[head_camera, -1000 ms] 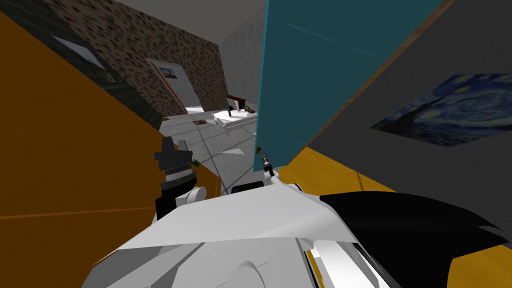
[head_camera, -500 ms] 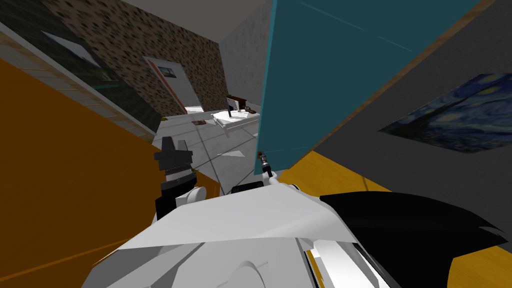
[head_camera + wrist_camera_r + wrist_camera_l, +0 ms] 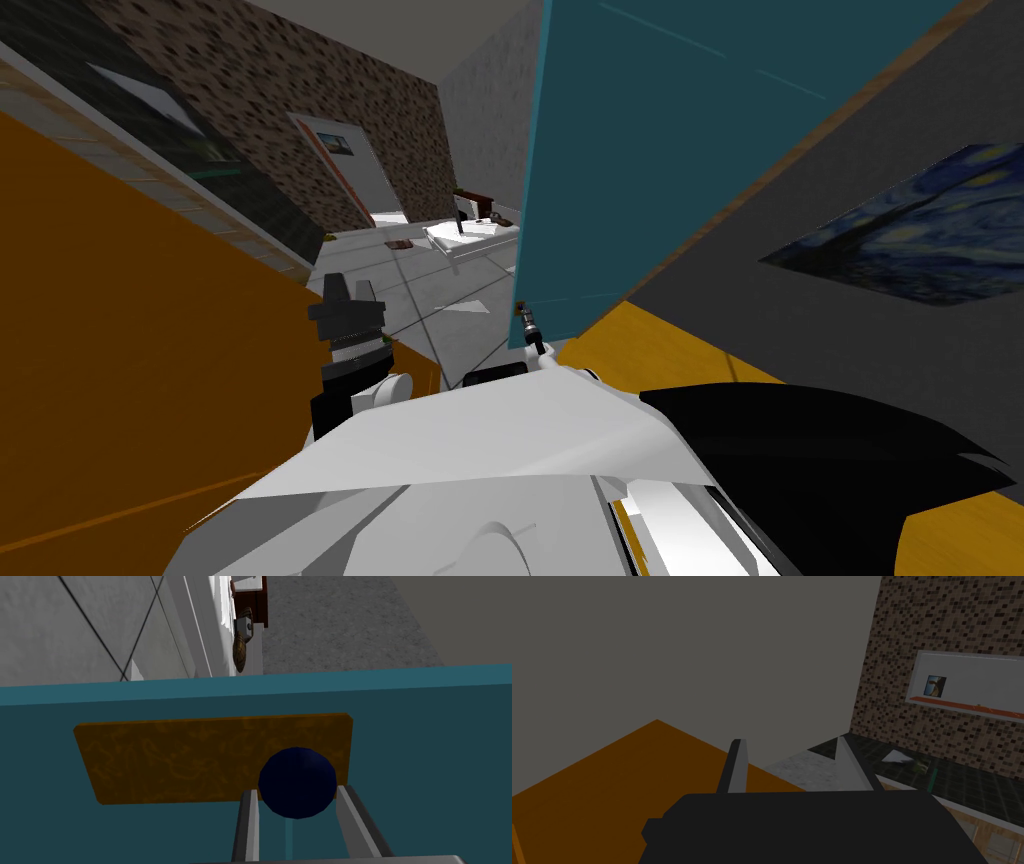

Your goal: Push the door open

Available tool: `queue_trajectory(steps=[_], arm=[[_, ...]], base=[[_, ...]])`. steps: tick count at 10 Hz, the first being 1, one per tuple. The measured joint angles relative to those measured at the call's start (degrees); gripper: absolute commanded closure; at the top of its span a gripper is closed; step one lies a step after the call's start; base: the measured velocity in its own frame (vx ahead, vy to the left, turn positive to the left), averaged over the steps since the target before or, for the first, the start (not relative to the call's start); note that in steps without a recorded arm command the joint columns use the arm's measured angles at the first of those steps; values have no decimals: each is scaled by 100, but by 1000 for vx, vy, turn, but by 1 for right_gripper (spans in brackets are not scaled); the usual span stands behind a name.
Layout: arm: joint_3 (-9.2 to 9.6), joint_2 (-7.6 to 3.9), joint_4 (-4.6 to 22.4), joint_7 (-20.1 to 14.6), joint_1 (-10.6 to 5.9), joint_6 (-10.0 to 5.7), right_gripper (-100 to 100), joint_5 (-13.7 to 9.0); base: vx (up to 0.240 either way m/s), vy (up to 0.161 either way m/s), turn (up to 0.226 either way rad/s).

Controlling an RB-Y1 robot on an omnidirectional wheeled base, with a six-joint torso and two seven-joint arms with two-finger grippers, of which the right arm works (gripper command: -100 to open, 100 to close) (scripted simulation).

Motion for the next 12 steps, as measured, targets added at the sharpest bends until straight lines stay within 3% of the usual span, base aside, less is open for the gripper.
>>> queue_trajectory(steps=[1, 3, 4, 8, 10, 12], arm=[[0, 0, 2, 0, 3, 2, 100, 0], [-89, -147, 91, 57, -15, 4, 100, -66], [-127, -173, 26, 90, 12, 25, -100, -93], [-98, -316, 29, 94, -27, 44, -100, -92], [-61, -254, -108, 76, 20, 127, -100, -80], [-49, -91, 0, 63, -47, 85, -100, -87]], base=[[109, 17, -53], [193, 31, -76], [-45, -7, -37], [-185, -37, -20], [-226, -16, -29], [-175, 46, -20]])
